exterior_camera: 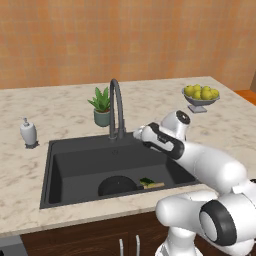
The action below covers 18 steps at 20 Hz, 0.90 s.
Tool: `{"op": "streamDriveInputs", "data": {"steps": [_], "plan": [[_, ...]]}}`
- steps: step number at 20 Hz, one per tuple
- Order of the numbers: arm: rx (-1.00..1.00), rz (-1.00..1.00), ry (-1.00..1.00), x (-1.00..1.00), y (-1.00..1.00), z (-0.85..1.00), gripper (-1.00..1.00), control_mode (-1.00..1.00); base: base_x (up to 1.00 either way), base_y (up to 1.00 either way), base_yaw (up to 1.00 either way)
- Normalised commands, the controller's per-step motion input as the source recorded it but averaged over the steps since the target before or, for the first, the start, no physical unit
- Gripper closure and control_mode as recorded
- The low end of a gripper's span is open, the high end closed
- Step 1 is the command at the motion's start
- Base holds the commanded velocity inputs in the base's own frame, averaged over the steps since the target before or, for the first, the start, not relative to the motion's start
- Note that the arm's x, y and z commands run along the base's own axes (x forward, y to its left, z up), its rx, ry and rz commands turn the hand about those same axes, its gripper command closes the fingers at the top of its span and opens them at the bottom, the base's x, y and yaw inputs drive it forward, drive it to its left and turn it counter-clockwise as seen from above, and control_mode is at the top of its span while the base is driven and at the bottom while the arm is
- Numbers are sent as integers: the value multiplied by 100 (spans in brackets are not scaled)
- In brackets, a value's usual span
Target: Pick the pan and sponge and place them into the sink. Then turn on the water.
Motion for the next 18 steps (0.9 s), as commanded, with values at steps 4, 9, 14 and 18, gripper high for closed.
{"op": "streamDriveInputs", "data": {"steps": [4,9,14,18], "plan": [[10,0,13,24,-11,4,-100,-100,0,0,0],[8,0,11,21,-6,1,-100,-100,0,0,0],[4,1,1,6,0,12,-100,-100,0,0,0],[0,0,0,0,0,6,-100,-100,0,0,0]]}}
